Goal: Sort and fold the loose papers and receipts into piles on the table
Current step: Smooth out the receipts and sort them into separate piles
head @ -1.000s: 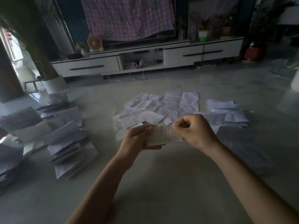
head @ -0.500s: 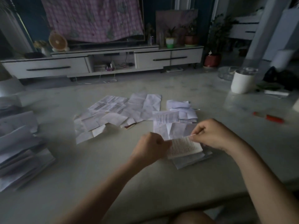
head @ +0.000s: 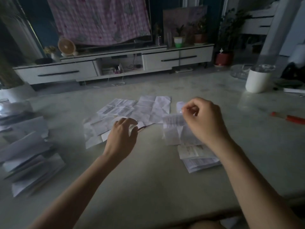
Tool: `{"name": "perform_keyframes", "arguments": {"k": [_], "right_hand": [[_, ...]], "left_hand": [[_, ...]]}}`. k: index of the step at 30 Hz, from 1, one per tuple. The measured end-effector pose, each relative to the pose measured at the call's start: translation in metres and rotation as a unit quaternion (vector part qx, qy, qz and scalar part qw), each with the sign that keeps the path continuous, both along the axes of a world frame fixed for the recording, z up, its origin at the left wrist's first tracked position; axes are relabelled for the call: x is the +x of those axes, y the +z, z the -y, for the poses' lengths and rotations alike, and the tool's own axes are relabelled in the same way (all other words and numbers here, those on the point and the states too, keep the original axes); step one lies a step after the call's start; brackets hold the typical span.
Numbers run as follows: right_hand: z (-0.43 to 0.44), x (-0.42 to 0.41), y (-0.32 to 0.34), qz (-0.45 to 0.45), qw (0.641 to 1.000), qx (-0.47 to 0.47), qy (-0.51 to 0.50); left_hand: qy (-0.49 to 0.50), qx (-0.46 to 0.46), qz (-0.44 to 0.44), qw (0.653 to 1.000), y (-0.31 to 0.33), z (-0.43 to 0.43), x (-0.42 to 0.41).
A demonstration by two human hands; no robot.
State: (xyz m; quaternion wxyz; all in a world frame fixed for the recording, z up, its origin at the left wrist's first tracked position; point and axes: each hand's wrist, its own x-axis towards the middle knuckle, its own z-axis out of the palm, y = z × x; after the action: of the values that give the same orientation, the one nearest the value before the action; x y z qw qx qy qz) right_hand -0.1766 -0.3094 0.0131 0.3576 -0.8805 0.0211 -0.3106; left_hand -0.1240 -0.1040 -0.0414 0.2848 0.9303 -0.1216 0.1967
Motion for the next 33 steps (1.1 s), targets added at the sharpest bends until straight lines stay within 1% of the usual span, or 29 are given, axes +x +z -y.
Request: {"name": "perform_keyframes", "arguments": {"k": [1, 3, 5, 7, 8, 10, 12, 15, 18, 20, 22, 24, 26, 27, 29, 30, 31, 33], "right_hand": [[-0.015, 0.003, -0.002, 0.012, 0.999, 0.0, 0.032], [-0.039, 0.01, -0.013, 0.001, 0.995, -0.013, 0.103], [-0.057, 0.015, -0.028, -0.047, 0.986, -0.038, 0.158], [-0.069, 0.02, -0.043, -0.1, 0.974, -0.081, 0.187], [-0.07, 0.021, -0.049, -0.119, 0.969, -0.098, 0.193], [-0.074, 0.024, -0.054, -0.138, 0.965, -0.101, 0.198], [-0.074, 0.025, -0.056, -0.139, 0.967, -0.105, 0.188], [-0.069, 0.024, -0.057, -0.127, 0.97, -0.114, 0.171], [-0.065, 0.024, -0.056, -0.113, 0.974, -0.105, 0.164], [-0.064, 0.024, -0.052, -0.106, 0.975, -0.101, 0.165], [-0.062, 0.025, -0.048, -0.088, 0.979, -0.084, 0.162], [-0.059, 0.029, -0.042, -0.06, 0.984, -0.057, 0.159], [-0.056, 0.036, -0.032, -0.049, 0.985, -0.03, 0.164], [-0.054, 0.039, -0.029, -0.049, 0.985, -0.001, 0.163], [-0.053, 0.047, -0.02, -0.048, 0.981, 0.097, 0.16], [-0.053, 0.049, -0.016, -0.061, 0.972, 0.156, 0.164], [-0.055, 0.052, -0.012, -0.081, 0.955, 0.221, 0.18], [-0.062, 0.054, -0.01, -0.138, 0.895, 0.352, 0.237]], "left_hand": [[0.006, 0.027, -0.005, 1.0, -0.001, -0.007, 0.006], [0.004, 0.056, -0.009, 0.998, -0.004, -0.015, 0.015], [-0.01, 0.08, -0.005, 0.997, -0.008, -0.018, 0.024], [-0.031, 0.125, -0.006, 0.992, -0.011, -0.018, 0.033], [-0.047, 0.157, -0.011, 0.986, -0.012, -0.013, 0.035], [-0.086, 0.231, -0.025, 0.969, -0.011, -0.004, 0.041], [-0.114, 0.28, -0.043, 0.952, -0.011, 0.005, 0.046], [-0.124, 0.325, -0.06, 0.936, -0.016, 0.01, 0.053], [-0.121, 0.336, -0.061, 0.932, -0.019, 0.012, 0.055], [-0.116, 0.288, -0.033, 0.95, -0.017, 0.014, 0.056], [-0.098, 0.19, 0.008, 0.977, -0.01, 0.014, 0.056], [-0.072, 0.08, 0.092, 0.99, 0.001, 0.01, 0.057], [-0.039, -0.002, 0.182, 0.982, 0.019, 0.002, 0.055], [-0.023, -0.038, 0.206, 0.978, 0.029, -0.002, 0.054], [0.003, -0.103, 0.219, 0.97, 0.054, -0.012, 0.048], [0.013, -0.136, 0.222, 0.965, 0.065, -0.016, 0.043], [0.019, -0.175, 0.222, 0.959, 0.079, -0.02, 0.037], [0.017, -0.282, 0.176, 0.943, 0.1, -0.027, 0.02]]}}
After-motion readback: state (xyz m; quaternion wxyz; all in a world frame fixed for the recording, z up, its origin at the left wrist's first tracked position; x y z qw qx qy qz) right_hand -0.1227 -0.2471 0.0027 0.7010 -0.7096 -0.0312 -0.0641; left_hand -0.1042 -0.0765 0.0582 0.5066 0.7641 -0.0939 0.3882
